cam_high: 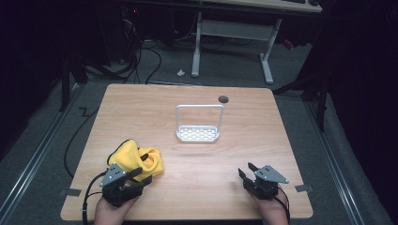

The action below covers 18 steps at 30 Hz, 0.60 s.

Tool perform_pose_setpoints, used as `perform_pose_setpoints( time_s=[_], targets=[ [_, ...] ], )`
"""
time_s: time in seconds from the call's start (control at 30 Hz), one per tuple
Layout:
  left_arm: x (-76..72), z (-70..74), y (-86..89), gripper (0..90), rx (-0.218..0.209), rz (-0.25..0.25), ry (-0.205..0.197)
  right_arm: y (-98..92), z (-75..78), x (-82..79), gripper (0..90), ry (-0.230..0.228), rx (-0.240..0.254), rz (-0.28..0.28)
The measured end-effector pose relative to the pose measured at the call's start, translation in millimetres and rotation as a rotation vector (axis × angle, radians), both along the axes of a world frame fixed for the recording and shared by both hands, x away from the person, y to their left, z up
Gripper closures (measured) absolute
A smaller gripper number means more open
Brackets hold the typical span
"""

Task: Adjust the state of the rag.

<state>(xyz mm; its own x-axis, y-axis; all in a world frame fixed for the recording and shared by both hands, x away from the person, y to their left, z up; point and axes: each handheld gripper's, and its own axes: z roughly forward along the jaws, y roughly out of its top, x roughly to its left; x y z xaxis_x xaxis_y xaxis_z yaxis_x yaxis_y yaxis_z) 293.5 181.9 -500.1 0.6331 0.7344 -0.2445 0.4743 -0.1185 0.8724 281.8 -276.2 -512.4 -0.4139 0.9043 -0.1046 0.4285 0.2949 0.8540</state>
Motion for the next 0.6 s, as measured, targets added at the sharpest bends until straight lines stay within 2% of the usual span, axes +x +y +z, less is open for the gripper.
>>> perform_pose_setpoints(
  time_s=[0.1,0.27,0.37,0.5,0.6],
  targets=[
    [3.1,-2.1,1.9,44.9,0.001,-0.001,0.014,3.9,-1.5,-0.1,53.6,-0.006,-0.029,0.013],
    [6.2,-2.5,10.1,44.8,-0.006,0.016,0.013,7.4,-0.8,-2.4,53.9,-0.012,-0.044,0.023],
    [6.1,-1.7,14.1,44.8,0.006,0.026,0.004,8.7,-0.6,-2.2,53.9,-0.011,-0.040,0.024],
    [8.4,0.7,21.1,44.9,0.008,0.059,-0.005,10.7,-2.3,-1.5,53.9,-0.004,-0.043,0.029],
    [12.1,4.3,33.7,45.5,0.007,0.107,-0.016,10.5,-2.6,-1.8,53.9,-0.004,-0.039,0.033]
  ],
)
